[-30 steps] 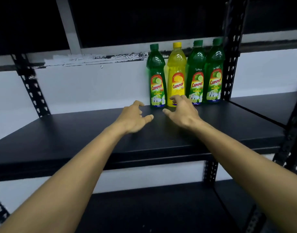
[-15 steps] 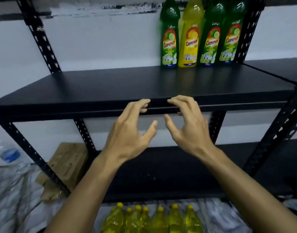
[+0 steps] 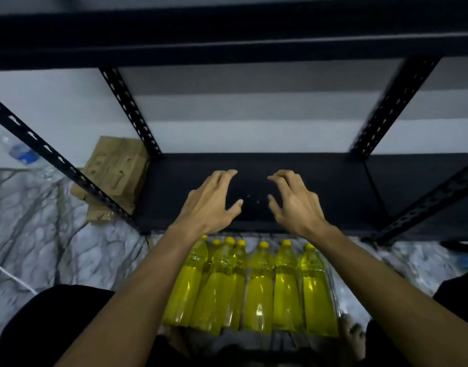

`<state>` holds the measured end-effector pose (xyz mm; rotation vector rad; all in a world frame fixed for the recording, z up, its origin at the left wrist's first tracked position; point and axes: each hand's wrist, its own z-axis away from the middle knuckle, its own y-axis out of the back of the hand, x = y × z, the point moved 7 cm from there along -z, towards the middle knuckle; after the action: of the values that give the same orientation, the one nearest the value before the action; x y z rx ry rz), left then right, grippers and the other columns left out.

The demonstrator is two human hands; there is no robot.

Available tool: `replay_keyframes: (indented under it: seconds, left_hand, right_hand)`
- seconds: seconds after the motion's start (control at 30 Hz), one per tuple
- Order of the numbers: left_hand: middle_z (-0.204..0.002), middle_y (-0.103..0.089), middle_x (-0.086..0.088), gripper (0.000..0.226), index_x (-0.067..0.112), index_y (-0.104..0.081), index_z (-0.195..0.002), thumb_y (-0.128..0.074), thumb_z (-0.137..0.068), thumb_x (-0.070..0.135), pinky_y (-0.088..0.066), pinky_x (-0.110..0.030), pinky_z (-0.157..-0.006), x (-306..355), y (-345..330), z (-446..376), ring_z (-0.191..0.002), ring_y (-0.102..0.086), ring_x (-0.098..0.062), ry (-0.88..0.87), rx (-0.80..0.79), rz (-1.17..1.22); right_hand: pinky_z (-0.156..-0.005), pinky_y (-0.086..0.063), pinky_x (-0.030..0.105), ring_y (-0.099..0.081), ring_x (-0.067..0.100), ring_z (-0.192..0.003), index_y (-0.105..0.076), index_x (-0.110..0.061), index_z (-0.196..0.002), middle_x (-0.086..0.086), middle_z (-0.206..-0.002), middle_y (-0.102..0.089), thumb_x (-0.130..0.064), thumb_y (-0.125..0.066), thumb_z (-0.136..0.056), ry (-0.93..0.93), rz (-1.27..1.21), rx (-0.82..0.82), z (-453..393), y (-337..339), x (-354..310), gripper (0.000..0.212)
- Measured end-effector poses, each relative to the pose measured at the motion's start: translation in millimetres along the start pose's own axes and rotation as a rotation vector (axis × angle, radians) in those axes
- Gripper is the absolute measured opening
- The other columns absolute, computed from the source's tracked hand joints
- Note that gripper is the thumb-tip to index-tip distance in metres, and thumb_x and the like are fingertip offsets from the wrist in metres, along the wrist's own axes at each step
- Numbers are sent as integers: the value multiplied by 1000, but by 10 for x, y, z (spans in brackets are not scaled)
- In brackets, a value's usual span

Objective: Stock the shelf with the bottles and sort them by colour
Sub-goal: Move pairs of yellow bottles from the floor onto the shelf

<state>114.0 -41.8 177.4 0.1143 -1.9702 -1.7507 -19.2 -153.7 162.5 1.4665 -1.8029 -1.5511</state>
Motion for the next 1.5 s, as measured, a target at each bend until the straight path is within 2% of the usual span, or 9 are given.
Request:
replay_keyframes:
  seconds: [0.1, 0.2, 0.37, 0.5, 0.73, 0.87, 1.03, 1.3, 1.5]
  left_hand:
    - [-148, -33, 2, 68, 23, -21, -150, -51, -94, 47, -45, -42, -93, -204, -505, -2, -132, -40, -20, 40, -117, -19]
    - [-147, -34, -1, 68, 23, -21, -150, -50, -94, 48, -42, -43, -95, -416, -1057, 97, -132, -40, -23, 92, -269, -33]
    - [-141, -40, -5, 60, 19, -31, -144, -49, -93, 46, -41, -44, -98, -975, -1669, 443, -131, -42, -29, 231, -432, -61]
    - [-141, -40, -8, 61, 17, -29, -143, -52, -93, 42, -43, -44, -97, -1426, -1862, 676, -128, -43, -30, 285, -512, -90]
    - [-138, -41, -11, 64, 12, -29, -143, -53, -92, 44, -45, -44, -94, -1891, -2027, 878, -124, -46, -31, 350, -554, -81]
    - [-139, -40, -9, 65, 15, -26, -145, -52, -94, 44, -44, -43, -93, -1987, -2089, 925, -126, -45, -29, 356, -550, -55]
    - [-140, -39, -9, 69, 14, -23, -144, -52, -93, 50, -45, -45, -94, -2060, -2198, 978, -125, -46, -30, 427, -551, -19]
    - [-137, -46, -15, 116, 9, -10, -146, -64, -69, 76, -45, -45, -94, -2014, -2423, 1100, -122, -51, -37, 784, -569, 121]
    - [-136, -49, -18, 117, 4, -13, -144, -75, -67, 65, -45, -44, -95, -1977, -2475, 1067, -123, -51, -36, 827, -566, 99]
  right_hand:
    - [-55, -44, 33, -50, 26, -115, -53, -9, -129, 7, -127, -49, -22, -61, -90, -75, -7, -131, 192, -506, 172, 42]
    - [-72, -52, 43, -44, 28, -120, -46, -10, -135, 9, -131, -42, -24, -55, -92, -176, -5, -336, 463, -1065, 290, 46]
    - [-92, -45, 39, -45, 32, -122, -42, -9, -135, 14, -136, -40, -28, -48, -94, -252, 9, -676, 963, -1915, 143, 46]
    - [-102, -40, 47, -38, 32, -133, -24, -10, -148, 14, -151, -28, -49, -40, -97, -374, -20, -845, 1253, -2395, -122, 66]
    - [-108, -37, 47, -22, 40, -143, 27, -11, -147, 24, -158, 6, -75, -50, -80, -824, -280, -878, 1441, -2948, -491, 121]
    - [-101, -42, 43, -36, 38, -136, 31, -11, -146, 24, -157, -10, -65, -66, -75, -957, -294, -839, 1414, -3056, -629, 131]
    - [-101, -41, 40, -36, 38, -136, 27, -8, -147, 23, -155, -15, -47, -75, -77, -1095, -323, -783, 1328, -3111, -697, 130]
    - [-106, -39, 41, -31, 36, -140, 30, -12, -146, 24, -156, -18, -55, -73, -76, -978, -328, -810, 1309, -3012, -560, 131]
    - [-91, -46, 42, -49, 37, -126, 26, -15, -148, 21, -152, -28, -53, -72, -77, -837, -200, -773, 1172, -2711, -261, 127]
